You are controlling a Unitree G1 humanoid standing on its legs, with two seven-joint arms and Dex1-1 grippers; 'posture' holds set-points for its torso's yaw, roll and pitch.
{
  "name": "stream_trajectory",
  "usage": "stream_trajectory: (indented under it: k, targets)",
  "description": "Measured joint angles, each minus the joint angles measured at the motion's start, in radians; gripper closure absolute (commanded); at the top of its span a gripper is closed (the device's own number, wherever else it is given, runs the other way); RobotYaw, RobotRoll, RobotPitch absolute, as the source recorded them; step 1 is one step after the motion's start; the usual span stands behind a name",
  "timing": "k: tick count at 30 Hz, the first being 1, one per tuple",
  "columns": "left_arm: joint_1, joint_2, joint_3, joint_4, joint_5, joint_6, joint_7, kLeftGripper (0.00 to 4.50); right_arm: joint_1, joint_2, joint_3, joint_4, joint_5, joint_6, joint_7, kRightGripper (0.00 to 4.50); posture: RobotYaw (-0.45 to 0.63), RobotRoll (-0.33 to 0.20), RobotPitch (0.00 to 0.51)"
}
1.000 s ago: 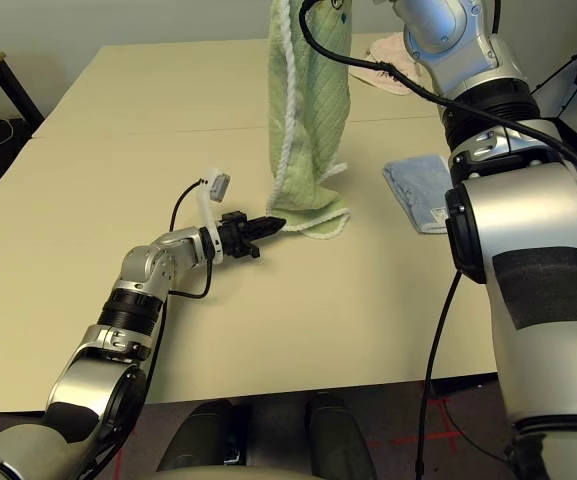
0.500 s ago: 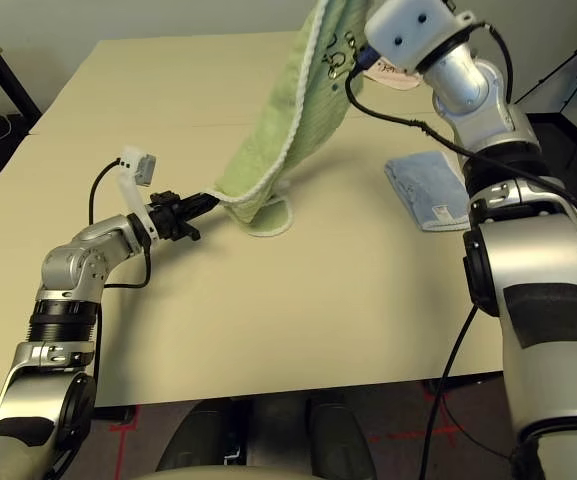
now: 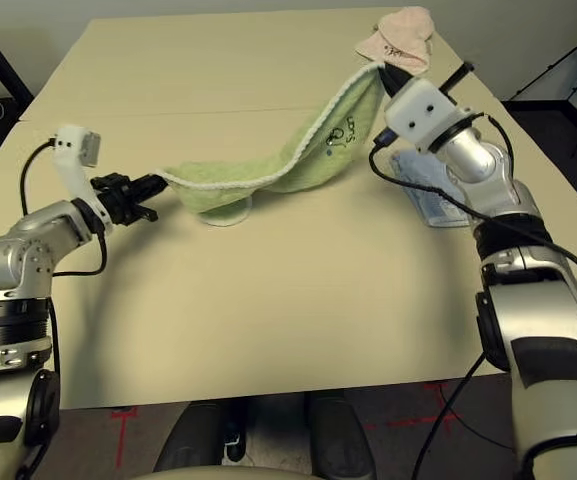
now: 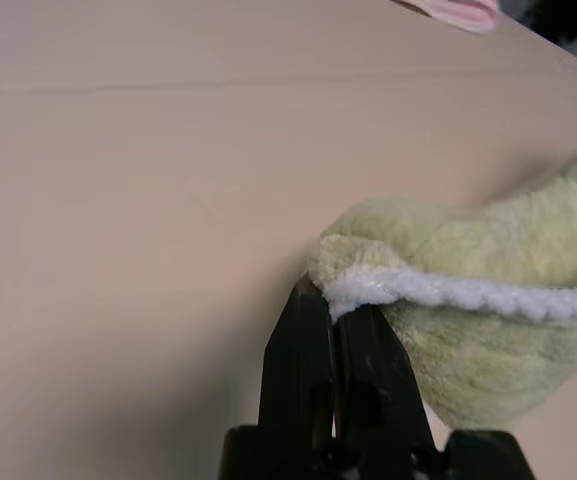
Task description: Fold the towel and set it aside.
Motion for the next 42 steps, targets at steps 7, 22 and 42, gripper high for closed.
stream_trajectory:
  k: [7, 22, 42]
  targets:
    - [-0.014, 0.001, 0.023, -0.023, 0.002, 0.0, 0.089, 4.49, 0.108, -0.003, -0.05, -0.156, 0.168, 0.216, 0.199, 4.5, 0.08, 0.0, 0.204]
    - [-0.178, 0.037, 0.002, 0.188, 0.118, -0.163, 0.221, 4.49, -0.02, 0.048, -0.073, -0.146, 0.222, 0.475, 0.242, 4.5, 0.09, 0.0, 0.251]
    - [-0.742, 0.141, -0.137, 1.036, 0.362, -0.662, 0.198, 4.49, -0.411, 0.092, -0.033, 0.349, 0.001, 0.224, -0.019, 4.5, 0.1, 0.0, 0.284]
